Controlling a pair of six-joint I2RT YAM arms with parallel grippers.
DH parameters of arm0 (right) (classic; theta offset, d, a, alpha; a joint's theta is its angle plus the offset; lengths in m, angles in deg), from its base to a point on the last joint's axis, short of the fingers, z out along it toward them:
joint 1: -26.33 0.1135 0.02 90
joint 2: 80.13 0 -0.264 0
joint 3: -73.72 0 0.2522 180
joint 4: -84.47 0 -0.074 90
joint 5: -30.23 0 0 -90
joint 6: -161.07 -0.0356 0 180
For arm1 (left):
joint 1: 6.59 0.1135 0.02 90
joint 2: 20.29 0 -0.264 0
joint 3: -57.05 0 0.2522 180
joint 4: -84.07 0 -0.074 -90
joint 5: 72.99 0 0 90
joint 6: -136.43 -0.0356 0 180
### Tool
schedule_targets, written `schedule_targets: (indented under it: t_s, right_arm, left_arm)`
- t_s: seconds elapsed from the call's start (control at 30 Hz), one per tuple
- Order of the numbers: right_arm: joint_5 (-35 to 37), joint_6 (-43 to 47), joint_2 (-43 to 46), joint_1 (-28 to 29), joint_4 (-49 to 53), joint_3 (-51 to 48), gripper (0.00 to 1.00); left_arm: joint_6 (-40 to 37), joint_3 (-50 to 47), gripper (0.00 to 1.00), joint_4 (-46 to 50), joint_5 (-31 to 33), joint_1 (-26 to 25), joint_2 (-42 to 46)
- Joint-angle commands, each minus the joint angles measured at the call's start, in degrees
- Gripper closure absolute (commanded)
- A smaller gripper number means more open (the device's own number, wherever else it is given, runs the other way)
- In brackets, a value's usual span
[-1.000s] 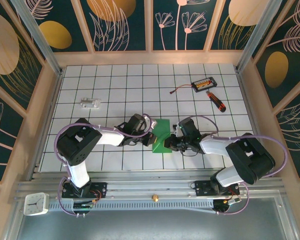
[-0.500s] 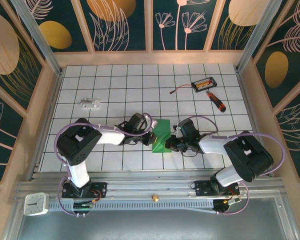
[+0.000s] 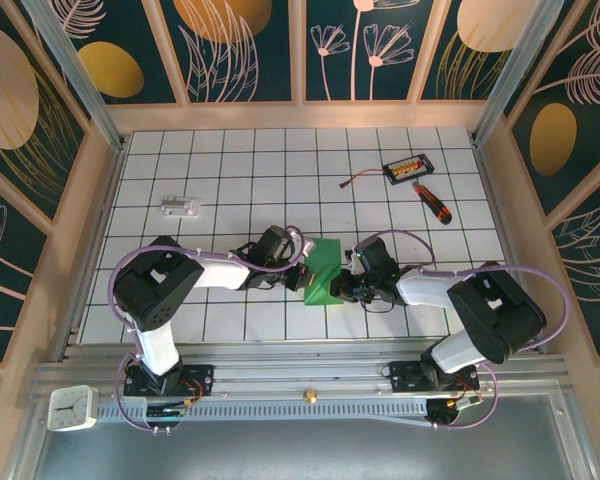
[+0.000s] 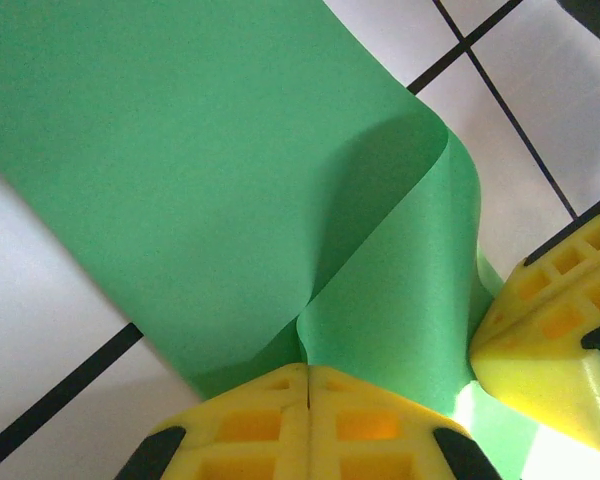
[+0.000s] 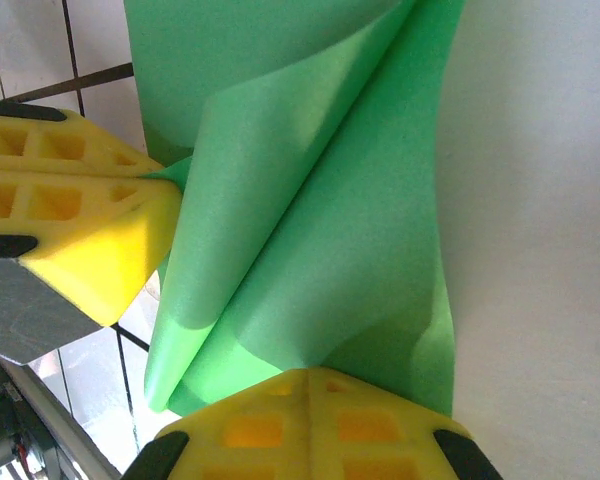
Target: Fold a paper plane with a square sheet of paper (pick it up from the middle)
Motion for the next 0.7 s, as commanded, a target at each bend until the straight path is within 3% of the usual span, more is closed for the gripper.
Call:
schedule_targets:
  t_s: [0.0,0.67]
  right_arm:
    - [4.86,1.45,0.37,0.24,7.08,-0.92,0.94]
    - [5.52,2.0,0.99,0.23,7.95,-1.28,0.94]
  left_arm:
    - [-0.18,1.15,1.0,2.06,-0.36,0.42,-0.36]
    - [-0.18,2.26,1.0,2.22,-0.76,0.42,-1.4]
